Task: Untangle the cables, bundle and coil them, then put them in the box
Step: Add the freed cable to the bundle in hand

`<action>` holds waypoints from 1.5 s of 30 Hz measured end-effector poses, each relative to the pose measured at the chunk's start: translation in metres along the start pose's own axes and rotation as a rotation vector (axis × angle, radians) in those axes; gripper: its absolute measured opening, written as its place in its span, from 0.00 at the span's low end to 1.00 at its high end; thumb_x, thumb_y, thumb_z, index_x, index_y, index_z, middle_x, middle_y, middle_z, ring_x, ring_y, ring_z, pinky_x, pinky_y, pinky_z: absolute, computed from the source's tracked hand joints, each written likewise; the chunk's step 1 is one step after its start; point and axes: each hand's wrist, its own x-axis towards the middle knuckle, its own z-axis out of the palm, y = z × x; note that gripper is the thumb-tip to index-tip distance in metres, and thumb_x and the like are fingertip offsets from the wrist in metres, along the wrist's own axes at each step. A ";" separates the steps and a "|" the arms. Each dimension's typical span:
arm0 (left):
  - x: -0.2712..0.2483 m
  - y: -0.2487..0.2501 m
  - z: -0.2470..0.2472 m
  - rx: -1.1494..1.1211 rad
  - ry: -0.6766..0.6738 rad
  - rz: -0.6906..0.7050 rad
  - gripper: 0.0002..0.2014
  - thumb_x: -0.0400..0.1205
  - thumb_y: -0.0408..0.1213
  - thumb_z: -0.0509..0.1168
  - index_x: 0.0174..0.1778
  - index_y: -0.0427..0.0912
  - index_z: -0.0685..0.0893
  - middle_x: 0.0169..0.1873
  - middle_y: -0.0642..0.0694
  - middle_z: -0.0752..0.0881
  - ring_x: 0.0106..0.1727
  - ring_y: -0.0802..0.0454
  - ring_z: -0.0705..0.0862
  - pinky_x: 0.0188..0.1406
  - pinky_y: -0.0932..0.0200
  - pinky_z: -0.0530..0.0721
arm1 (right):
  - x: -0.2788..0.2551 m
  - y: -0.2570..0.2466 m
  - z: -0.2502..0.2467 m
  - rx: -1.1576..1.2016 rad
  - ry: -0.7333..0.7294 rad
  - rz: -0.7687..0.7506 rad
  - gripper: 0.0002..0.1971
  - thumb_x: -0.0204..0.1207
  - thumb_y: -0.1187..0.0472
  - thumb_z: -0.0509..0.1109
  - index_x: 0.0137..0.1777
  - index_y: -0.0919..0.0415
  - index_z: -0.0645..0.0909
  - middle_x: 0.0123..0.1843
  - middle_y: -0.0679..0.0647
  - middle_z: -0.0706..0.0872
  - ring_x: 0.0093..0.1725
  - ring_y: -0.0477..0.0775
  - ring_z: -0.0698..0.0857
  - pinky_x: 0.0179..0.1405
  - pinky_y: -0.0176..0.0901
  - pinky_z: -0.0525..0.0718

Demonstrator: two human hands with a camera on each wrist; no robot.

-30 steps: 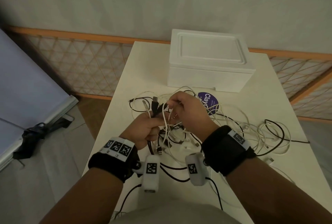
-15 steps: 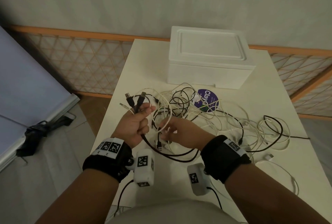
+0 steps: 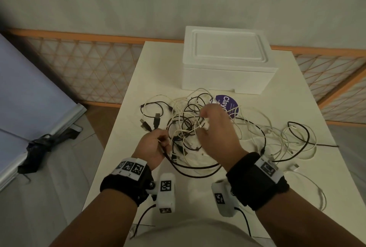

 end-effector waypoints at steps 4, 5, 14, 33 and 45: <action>-0.005 -0.009 0.012 0.009 -0.016 -0.014 0.17 0.82 0.48 0.65 0.34 0.38 0.83 0.27 0.43 0.78 0.28 0.50 0.79 0.35 0.56 0.82 | -0.012 -0.020 0.036 0.132 -0.648 0.060 0.43 0.70 0.57 0.75 0.80 0.62 0.54 0.70 0.55 0.75 0.65 0.52 0.79 0.61 0.40 0.77; -0.005 -0.010 0.013 -0.020 -0.008 -0.014 0.22 0.82 0.52 0.64 0.28 0.39 0.82 0.24 0.44 0.78 0.27 0.49 0.80 0.36 0.56 0.82 | -0.016 -0.017 0.044 0.149 -0.752 0.137 0.46 0.71 0.56 0.75 0.82 0.60 0.49 0.69 0.56 0.77 0.62 0.52 0.81 0.59 0.41 0.80; 0.020 0.018 -0.064 -0.184 0.283 0.080 0.25 0.86 0.57 0.54 0.25 0.48 0.62 0.14 0.53 0.62 0.11 0.57 0.58 0.11 0.70 0.56 | -0.039 0.025 0.010 -0.406 -0.898 -0.086 0.12 0.82 0.49 0.58 0.53 0.54 0.77 0.45 0.52 0.84 0.49 0.56 0.83 0.42 0.47 0.77; 0.041 0.008 -0.050 0.149 0.298 -0.042 0.10 0.83 0.33 0.63 0.35 0.42 0.74 0.15 0.52 0.64 0.18 0.55 0.60 0.23 0.58 0.63 | 0.052 0.040 0.014 -0.704 -0.895 0.075 0.08 0.71 0.55 0.62 0.38 0.59 0.75 0.42 0.52 0.76 0.42 0.55 0.77 0.44 0.48 0.77; 0.039 0.027 -0.017 0.166 0.011 0.039 0.14 0.89 0.36 0.54 0.40 0.38 0.78 0.22 0.49 0.75 0.21 0.54 0.73 0.27 0.58 0.77 | 0.092 0.065 0.076 -0.215 -0.861 0.243 0.19 0.82 0.46 0.60 0.67 0.55 0.77 0.63 0.54 0.82 0.63 0.56 0.80 0.58 0.46 0.77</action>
